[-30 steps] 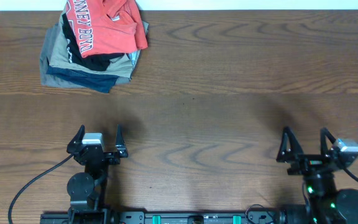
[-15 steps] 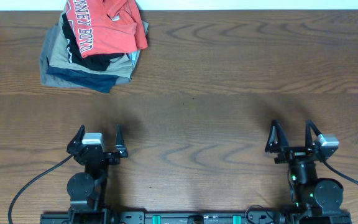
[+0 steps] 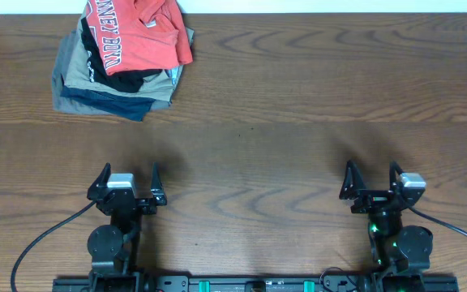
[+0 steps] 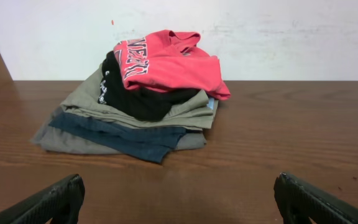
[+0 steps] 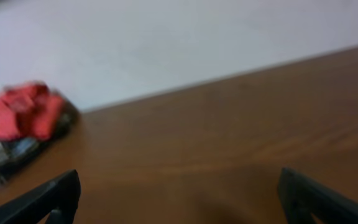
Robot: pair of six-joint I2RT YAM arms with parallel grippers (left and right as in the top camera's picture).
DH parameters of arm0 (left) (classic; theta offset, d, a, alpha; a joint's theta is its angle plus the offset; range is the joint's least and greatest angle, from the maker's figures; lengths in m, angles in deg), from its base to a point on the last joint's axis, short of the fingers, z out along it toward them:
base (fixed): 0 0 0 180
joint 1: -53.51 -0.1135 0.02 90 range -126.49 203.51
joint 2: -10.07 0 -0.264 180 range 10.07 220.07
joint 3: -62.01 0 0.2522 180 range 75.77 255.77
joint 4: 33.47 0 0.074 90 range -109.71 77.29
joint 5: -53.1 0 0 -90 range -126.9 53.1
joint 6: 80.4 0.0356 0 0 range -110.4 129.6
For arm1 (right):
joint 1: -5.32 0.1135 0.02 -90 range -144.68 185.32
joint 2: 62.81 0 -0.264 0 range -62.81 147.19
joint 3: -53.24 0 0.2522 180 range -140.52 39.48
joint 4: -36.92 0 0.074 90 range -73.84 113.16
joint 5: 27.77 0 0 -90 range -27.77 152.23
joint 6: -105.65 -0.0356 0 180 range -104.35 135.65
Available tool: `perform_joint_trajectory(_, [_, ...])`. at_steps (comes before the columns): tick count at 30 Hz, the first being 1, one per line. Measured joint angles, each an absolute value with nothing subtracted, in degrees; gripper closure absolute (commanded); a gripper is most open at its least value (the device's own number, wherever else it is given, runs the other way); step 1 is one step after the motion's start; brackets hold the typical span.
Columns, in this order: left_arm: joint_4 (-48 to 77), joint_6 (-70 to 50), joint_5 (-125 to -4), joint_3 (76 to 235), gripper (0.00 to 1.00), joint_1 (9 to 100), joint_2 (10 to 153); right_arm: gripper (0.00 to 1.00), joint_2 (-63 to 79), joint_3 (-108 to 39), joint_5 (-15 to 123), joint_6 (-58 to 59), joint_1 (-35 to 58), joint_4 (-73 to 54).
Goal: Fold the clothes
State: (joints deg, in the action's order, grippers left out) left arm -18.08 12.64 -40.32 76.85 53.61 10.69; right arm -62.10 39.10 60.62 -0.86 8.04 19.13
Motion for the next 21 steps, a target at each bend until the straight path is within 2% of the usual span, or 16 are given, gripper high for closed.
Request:
perform_joint_trajectory(8, [-18.1, 12.6, -40.3, 76.9, 0.02, 53.6, 10.7, 0.01, -62.1, 39.1, 61.0, 4.9, 7.9, 19.2])
perform_joint_trajectory(21, [-18.1, 12.6, -40.3, 76.9, 0.02, 53.6, 10.7, 0.01, -62.1, 39.1, 61.0, 6.1, 7.1, 19.2])
